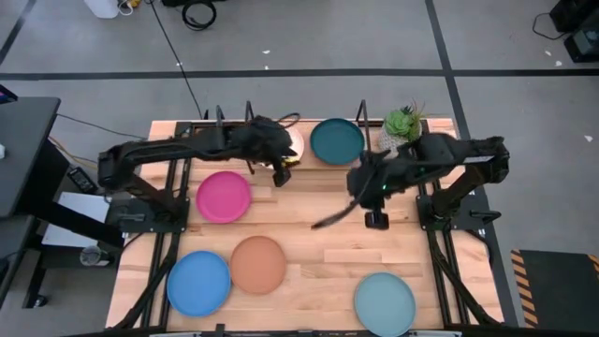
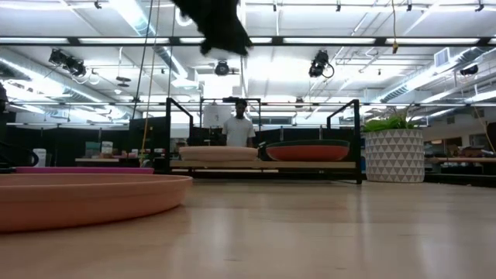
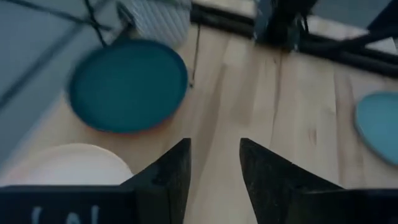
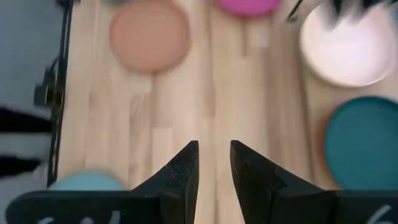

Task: Place and stack plates onto a shelf
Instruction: Stack the light blue plate on top of the light orange plate on the shelf

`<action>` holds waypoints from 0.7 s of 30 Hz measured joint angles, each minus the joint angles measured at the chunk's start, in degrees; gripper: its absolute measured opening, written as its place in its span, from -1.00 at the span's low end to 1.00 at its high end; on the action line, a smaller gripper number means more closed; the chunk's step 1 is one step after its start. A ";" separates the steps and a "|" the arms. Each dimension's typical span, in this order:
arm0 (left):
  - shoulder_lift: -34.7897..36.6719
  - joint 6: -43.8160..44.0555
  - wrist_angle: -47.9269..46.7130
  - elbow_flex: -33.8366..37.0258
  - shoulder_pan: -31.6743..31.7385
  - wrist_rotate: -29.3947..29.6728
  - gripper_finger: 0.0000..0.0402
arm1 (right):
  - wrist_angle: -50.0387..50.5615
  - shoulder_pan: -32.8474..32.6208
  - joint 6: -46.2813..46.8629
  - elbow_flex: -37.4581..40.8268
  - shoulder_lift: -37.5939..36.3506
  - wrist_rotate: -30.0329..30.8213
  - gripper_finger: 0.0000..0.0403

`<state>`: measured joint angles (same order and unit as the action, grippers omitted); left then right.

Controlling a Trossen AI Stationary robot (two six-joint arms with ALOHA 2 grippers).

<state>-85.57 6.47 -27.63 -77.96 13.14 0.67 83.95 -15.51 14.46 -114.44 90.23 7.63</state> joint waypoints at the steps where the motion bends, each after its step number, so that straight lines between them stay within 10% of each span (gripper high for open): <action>1: 1.64 -0.06 -0.30 -0.03 -0.53 1.73 -0.29 | -0.44 -0.59 -0.03 1.56 -0.28 -0.26 -0.51; 14: 15.50 2.24 5.88 0.01 -2.81 5.92 -0.30 | -24.20 -6.91 -2.31 32.88 -0.71 -24.02 -0.48; 21: 16.75 1.43 4.95 0.03 -3.43 5.95 -0.30 | -32.54 -12.14 -2.57 46.05 -0.36 -22.45 -0.28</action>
<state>-68.82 7.90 -22.68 -77.93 9.71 6.61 51.41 -27.65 11.89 -68.38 89.86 -14.82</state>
